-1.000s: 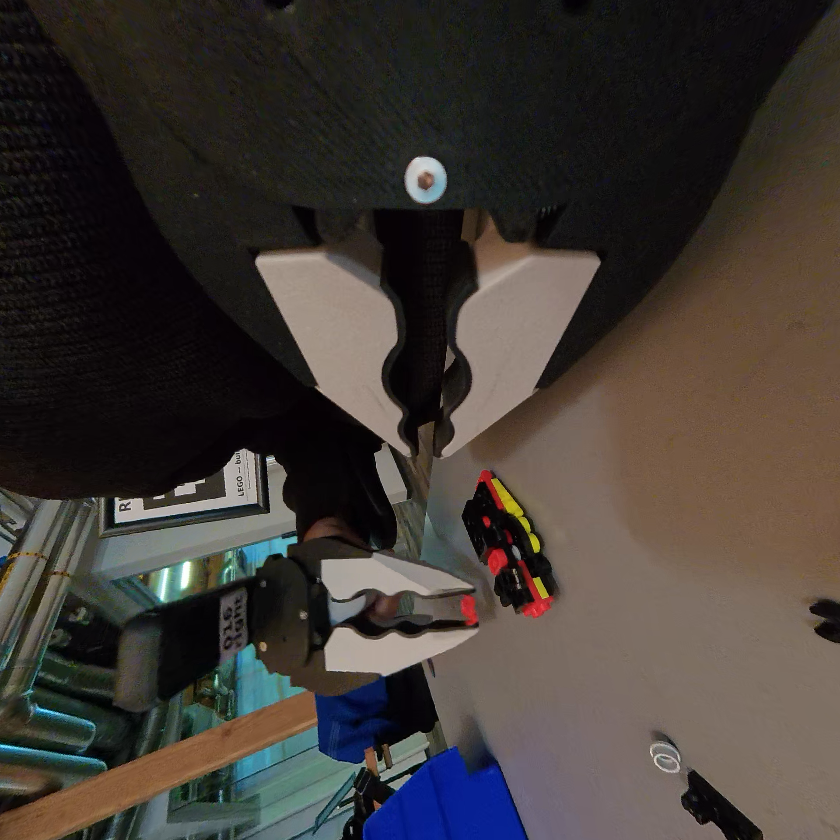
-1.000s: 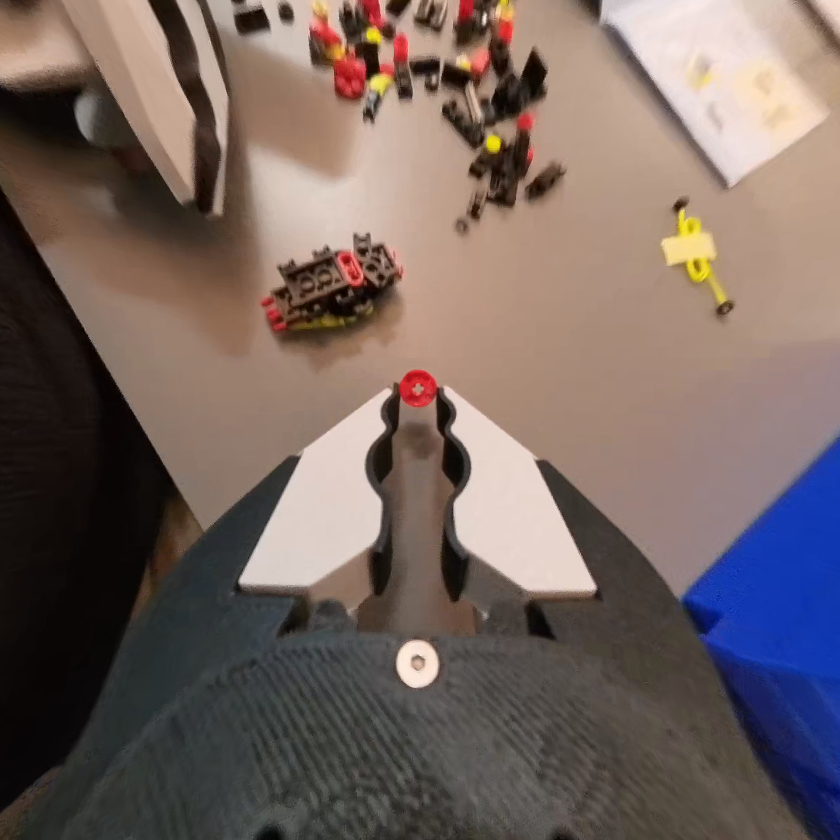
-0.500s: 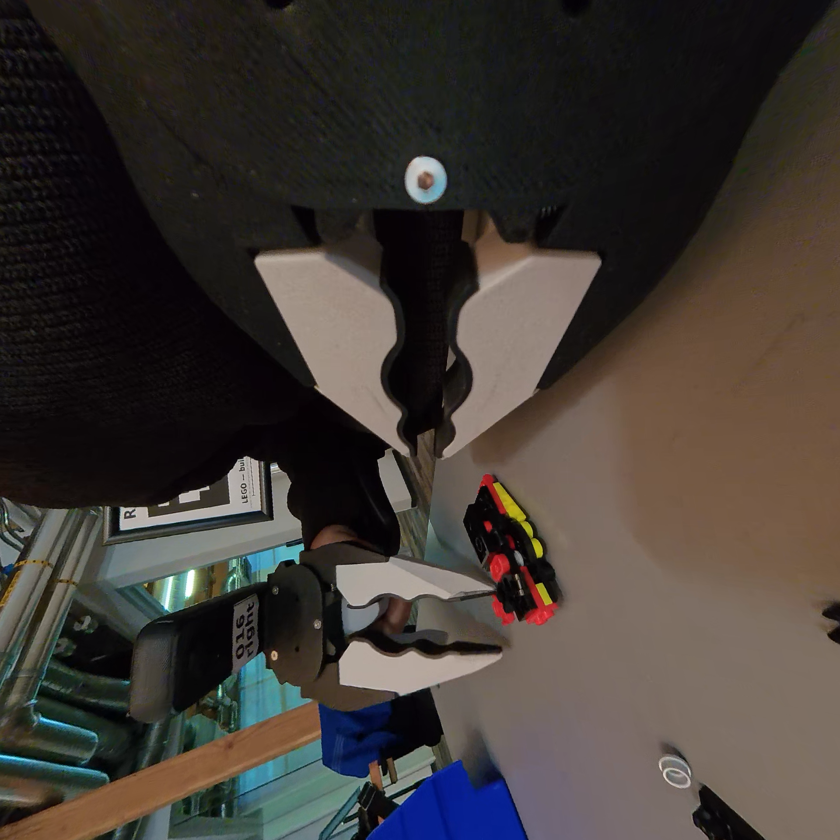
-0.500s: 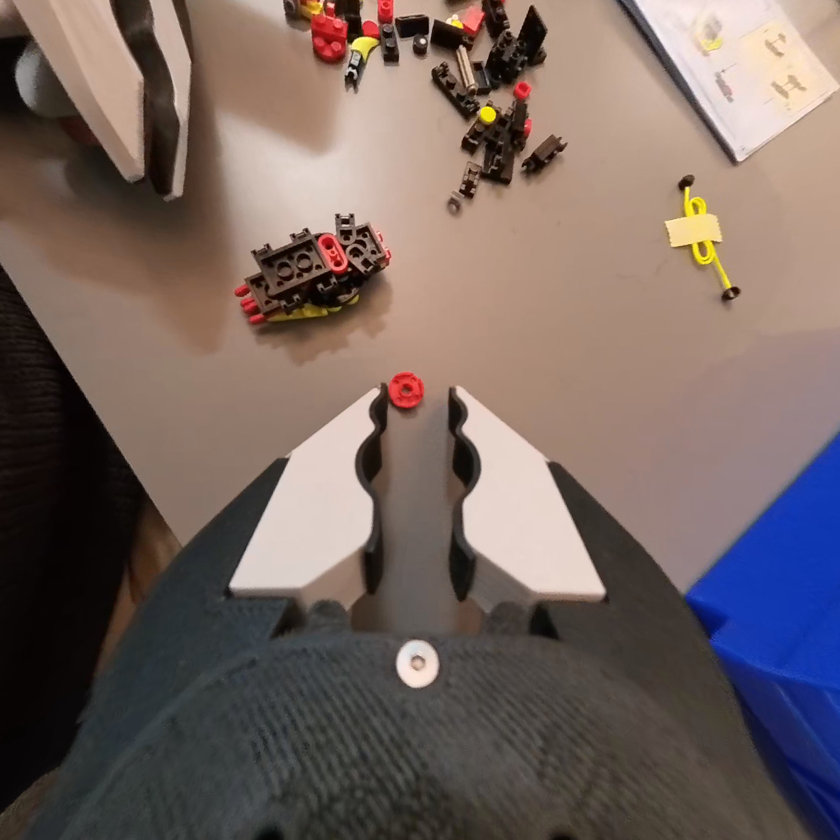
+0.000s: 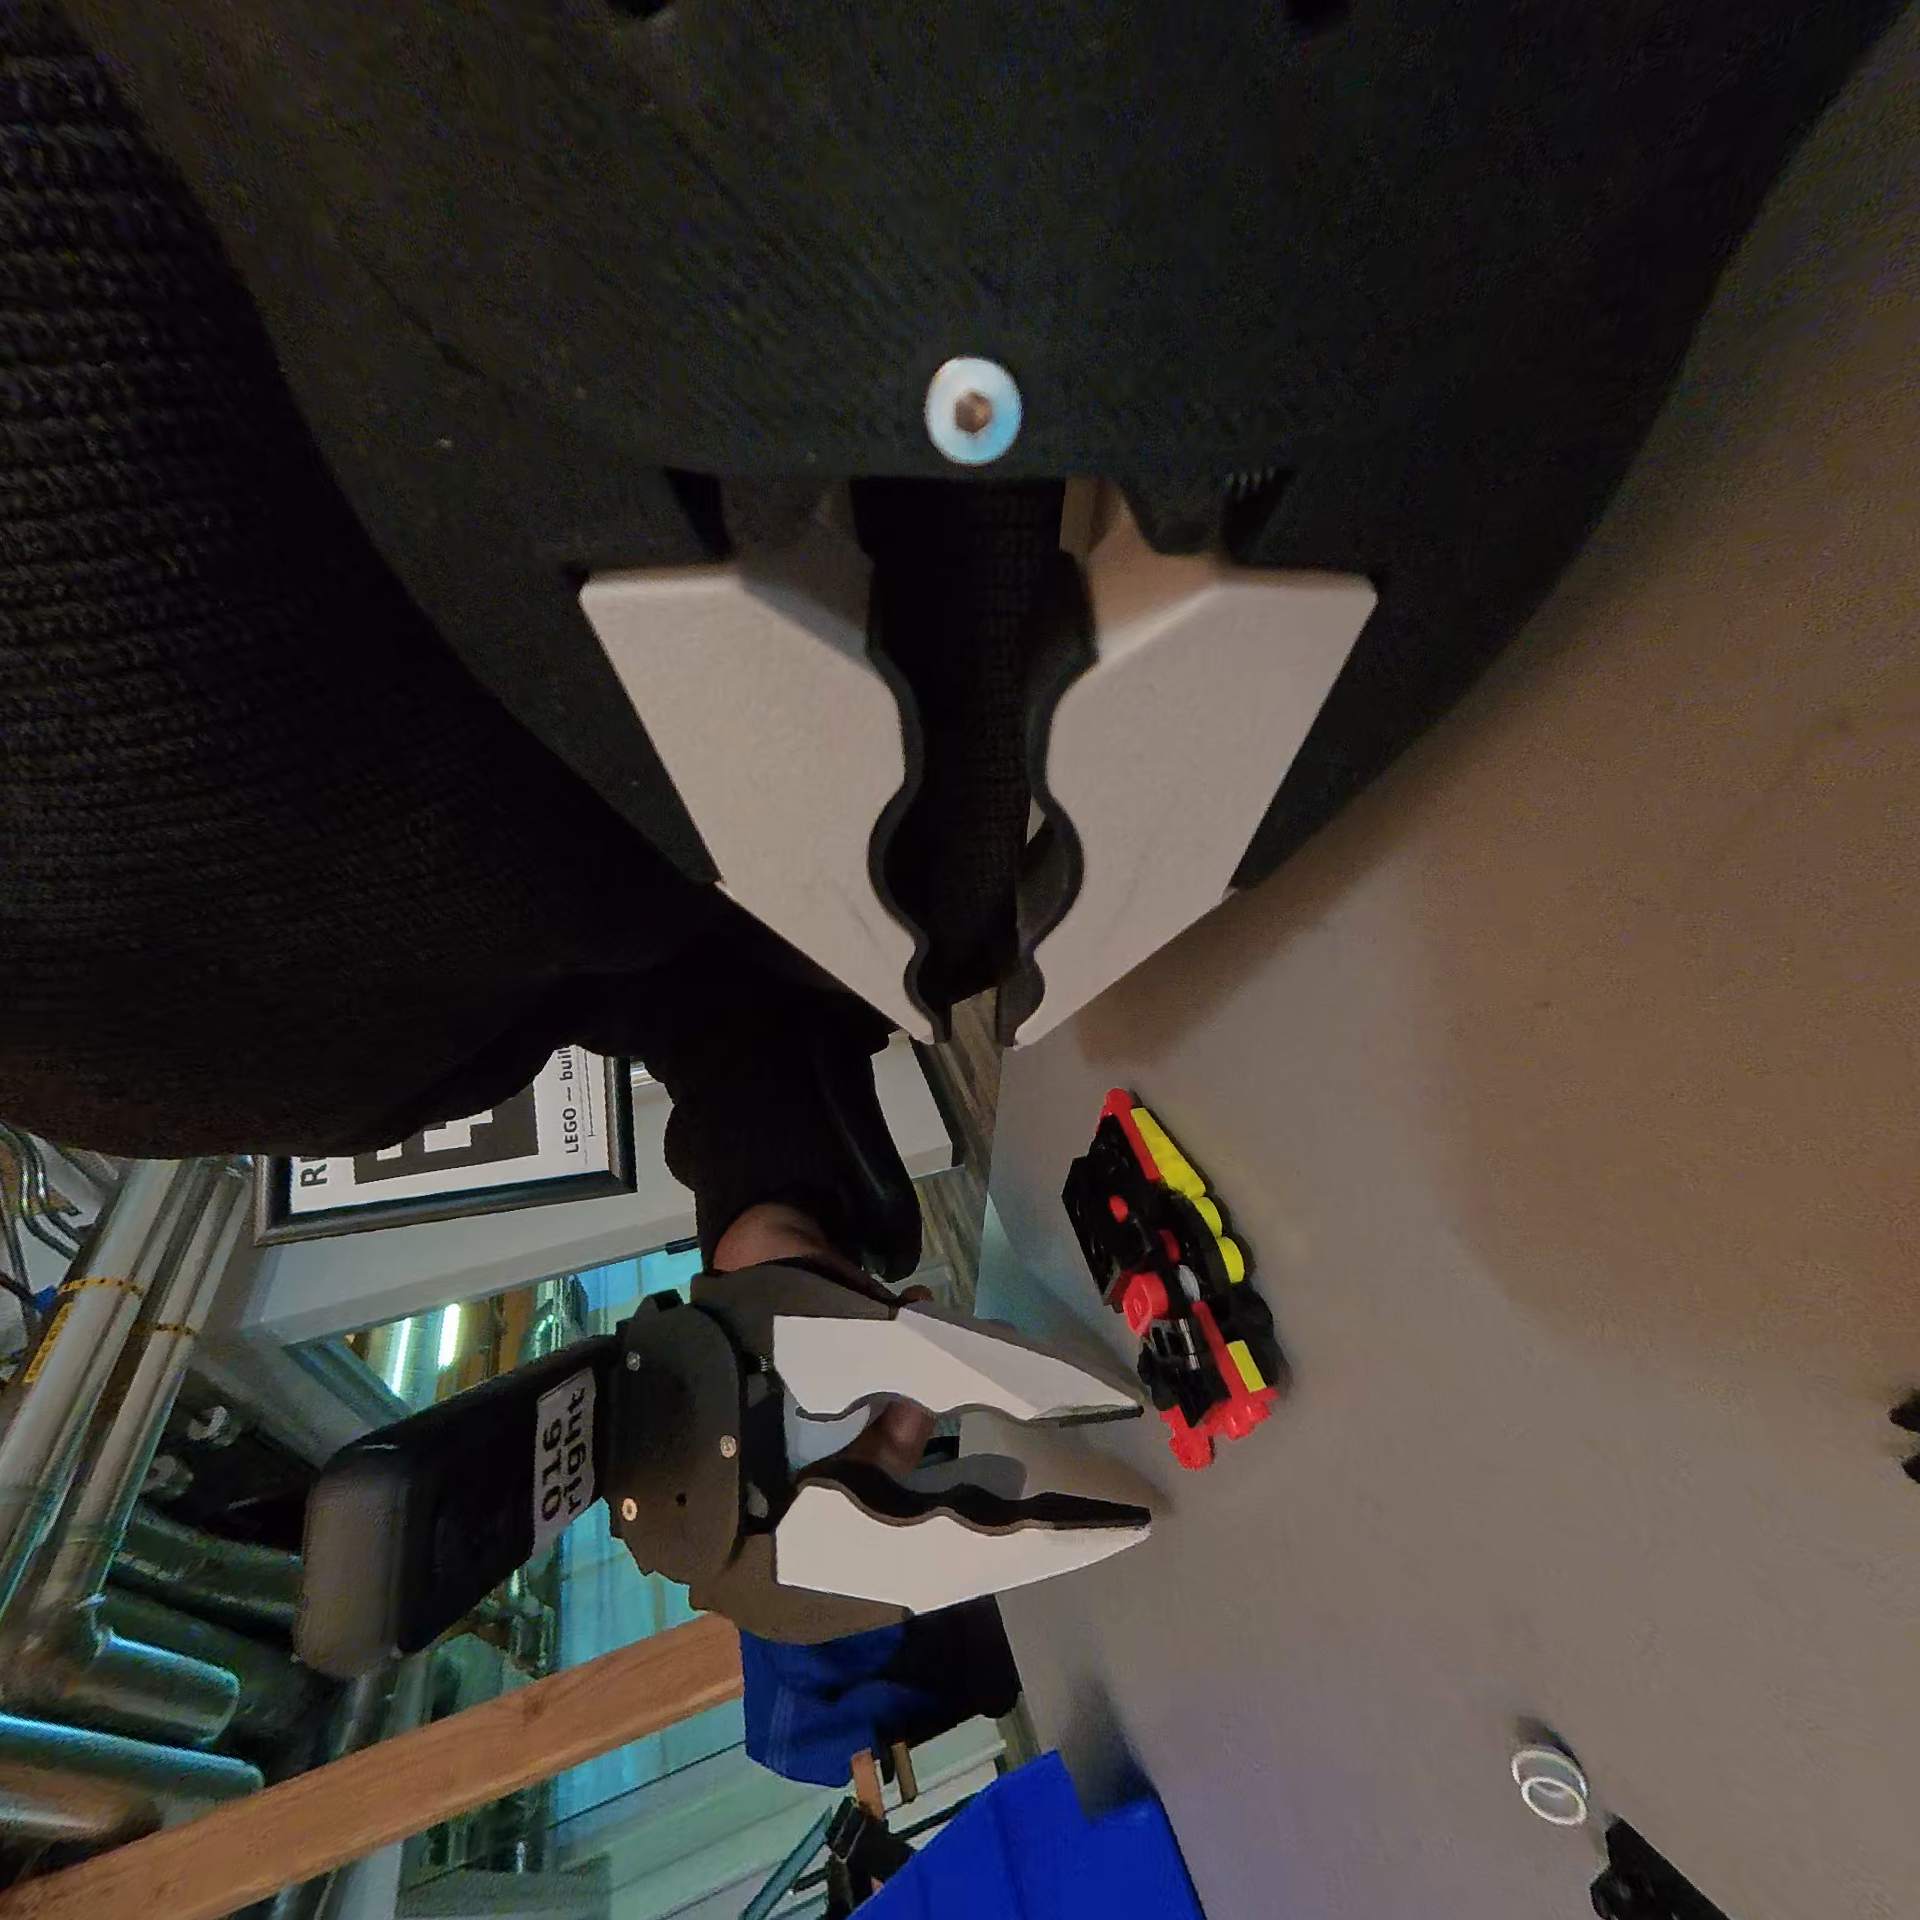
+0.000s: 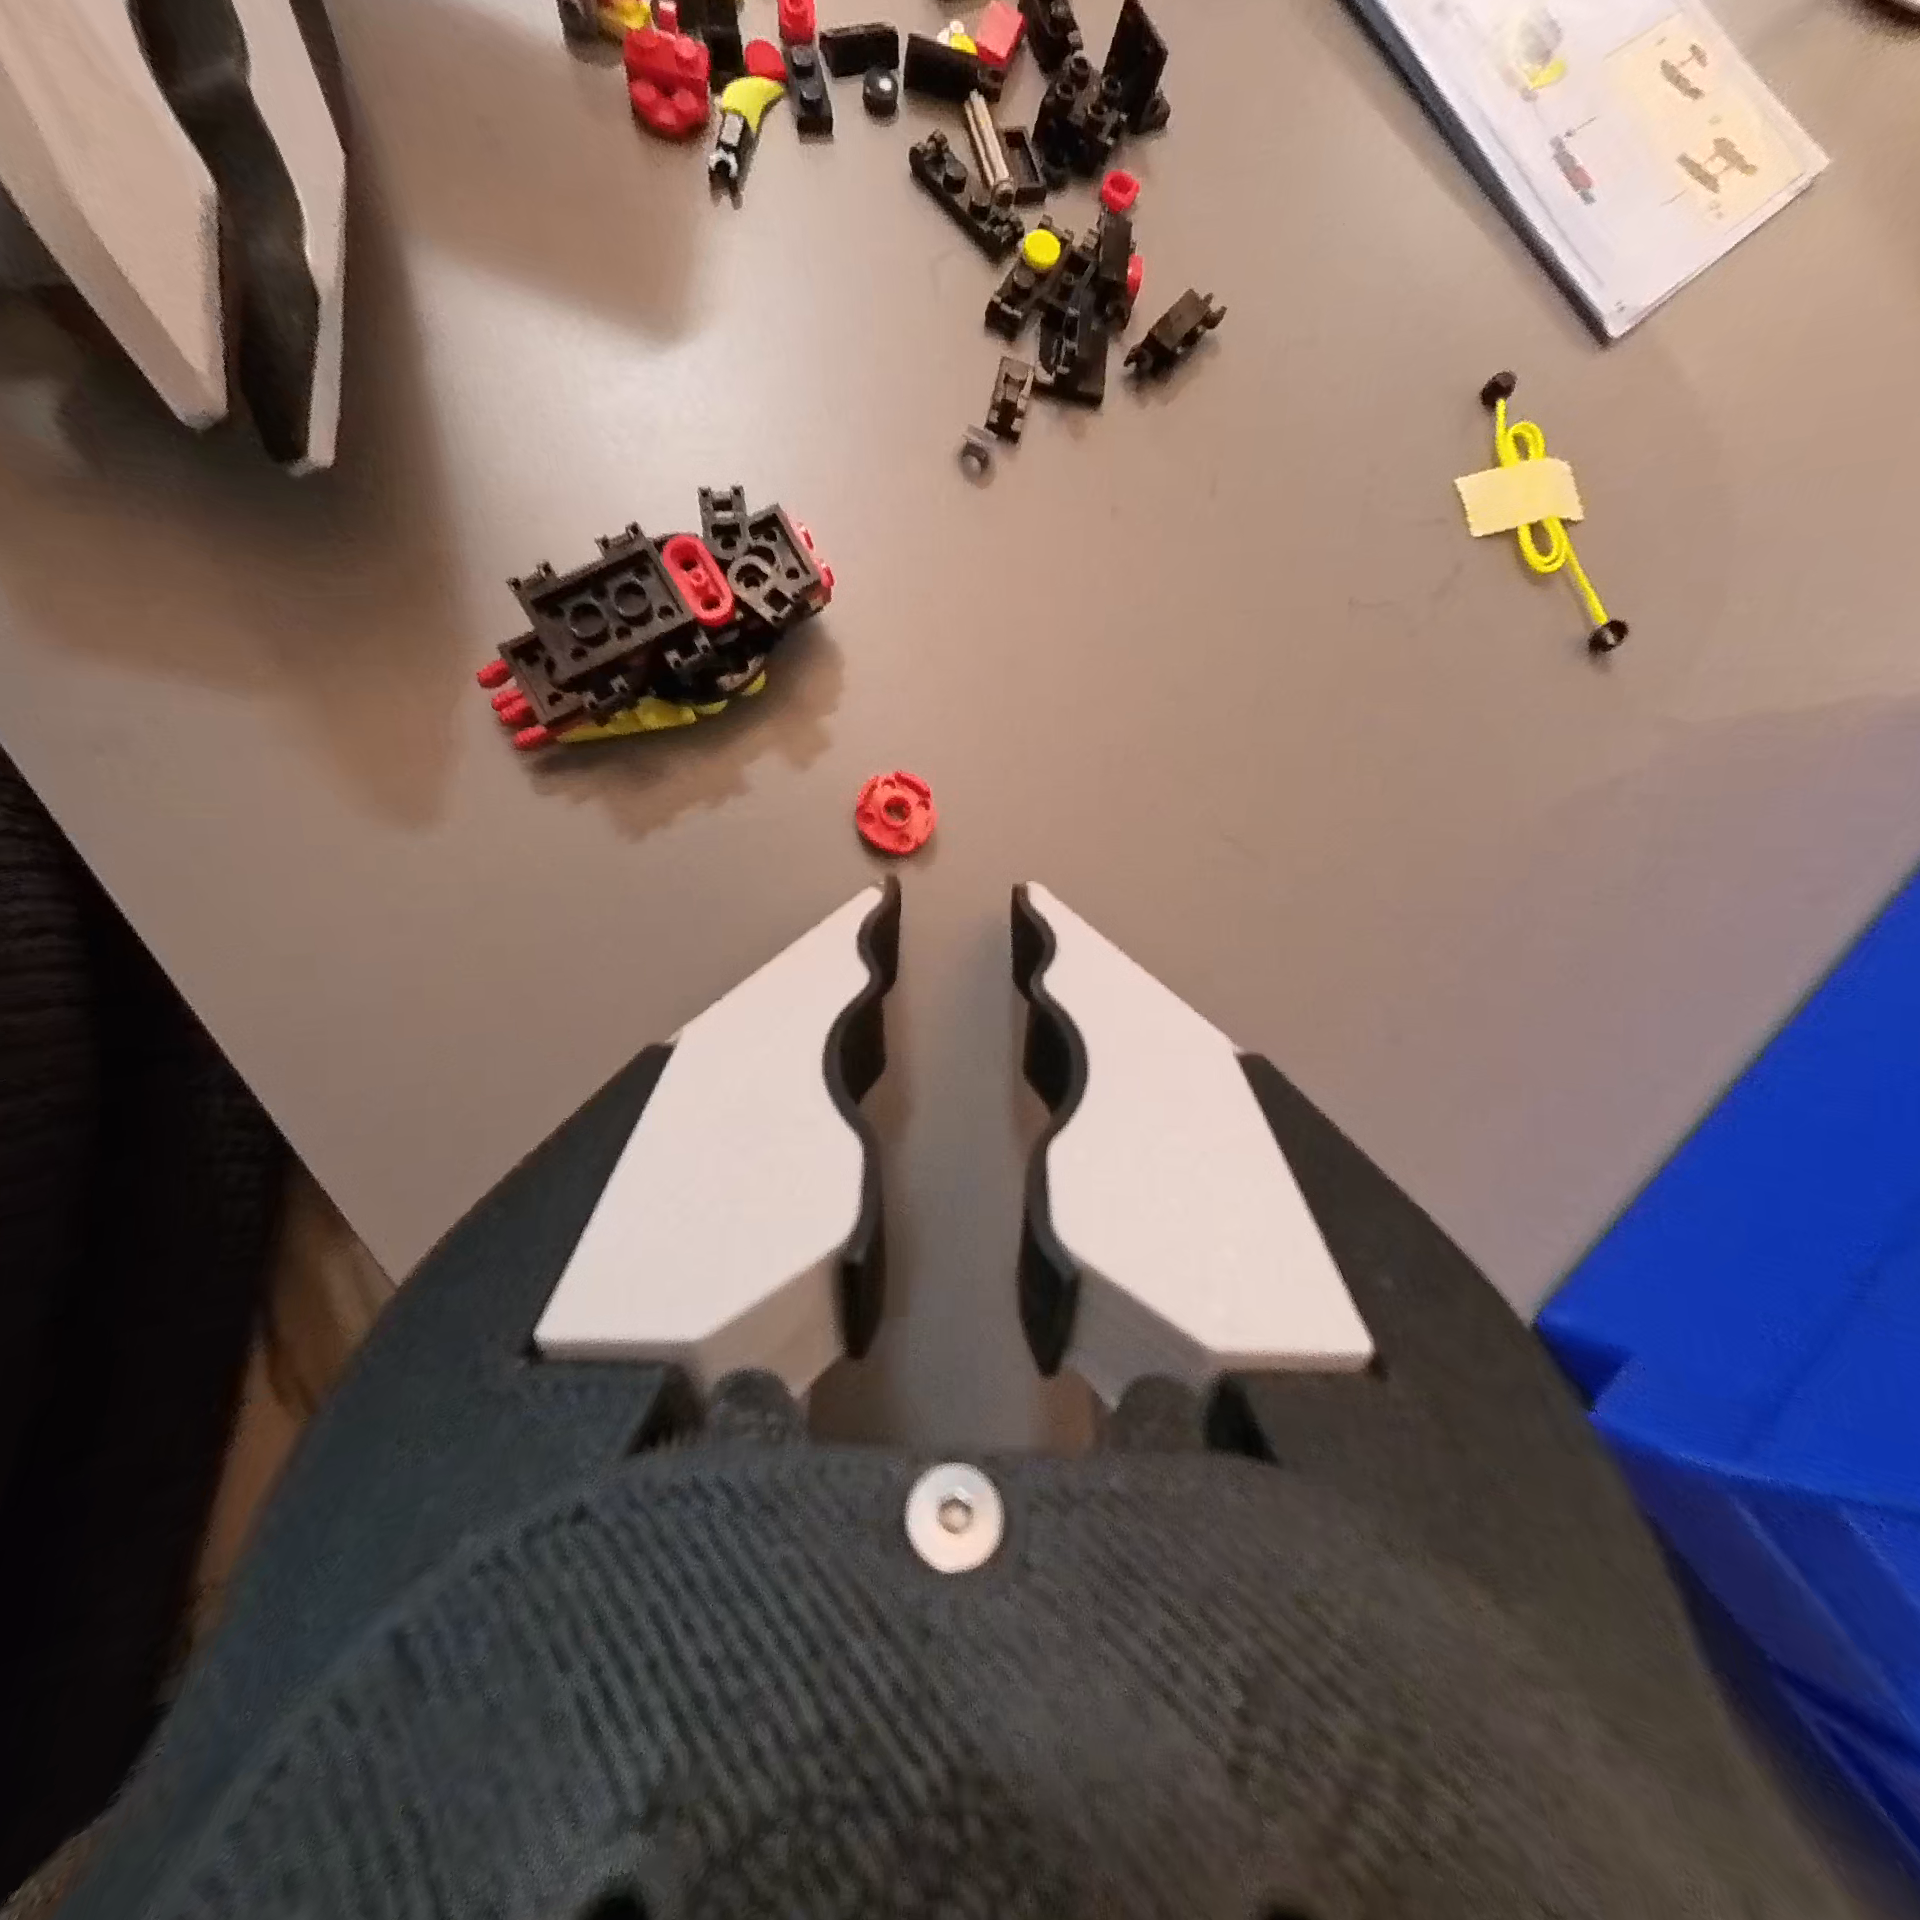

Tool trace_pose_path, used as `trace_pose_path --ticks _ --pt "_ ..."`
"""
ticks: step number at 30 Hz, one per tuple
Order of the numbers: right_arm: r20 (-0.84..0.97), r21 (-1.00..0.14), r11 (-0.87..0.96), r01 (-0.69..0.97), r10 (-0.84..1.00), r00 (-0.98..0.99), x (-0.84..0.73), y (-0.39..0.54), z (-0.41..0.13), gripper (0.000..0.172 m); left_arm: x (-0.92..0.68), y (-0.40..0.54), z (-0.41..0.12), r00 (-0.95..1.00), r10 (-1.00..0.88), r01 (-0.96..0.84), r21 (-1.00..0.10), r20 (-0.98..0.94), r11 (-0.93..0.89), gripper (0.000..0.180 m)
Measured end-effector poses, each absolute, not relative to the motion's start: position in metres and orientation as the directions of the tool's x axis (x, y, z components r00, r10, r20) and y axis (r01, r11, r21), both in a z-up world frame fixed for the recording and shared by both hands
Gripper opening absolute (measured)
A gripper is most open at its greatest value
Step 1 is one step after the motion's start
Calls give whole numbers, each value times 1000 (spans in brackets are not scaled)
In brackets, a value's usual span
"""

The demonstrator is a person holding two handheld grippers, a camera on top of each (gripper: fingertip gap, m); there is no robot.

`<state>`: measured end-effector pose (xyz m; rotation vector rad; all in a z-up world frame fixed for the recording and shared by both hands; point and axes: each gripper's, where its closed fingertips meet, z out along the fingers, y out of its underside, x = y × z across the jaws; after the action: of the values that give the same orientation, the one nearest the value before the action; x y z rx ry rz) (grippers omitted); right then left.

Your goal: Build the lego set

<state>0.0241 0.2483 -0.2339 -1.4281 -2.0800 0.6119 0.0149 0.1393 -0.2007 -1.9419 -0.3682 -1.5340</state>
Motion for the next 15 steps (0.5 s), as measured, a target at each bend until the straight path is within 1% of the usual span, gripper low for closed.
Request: trace_pose_path --ticks 5,9,11,15 --pt "80 -681 239 692 964 -255 15 236 -229 19 15 139 -201 286 -158 570 -300 945 -765 6" --pt "36 -661 200 723 971 -235 15 232 -235 26 15 140 -202 291 -154 570 -300 944 -765 6" --pt "46 -643 211 736 970 -239 16 232 -240 26 15 140 -203 294 -153 568 -301 944 -766 6" --pt "31 -645 182 742 977 -212 14 233 -240 21 16 140 -204 302 -155 562 -307 941 -768 6"
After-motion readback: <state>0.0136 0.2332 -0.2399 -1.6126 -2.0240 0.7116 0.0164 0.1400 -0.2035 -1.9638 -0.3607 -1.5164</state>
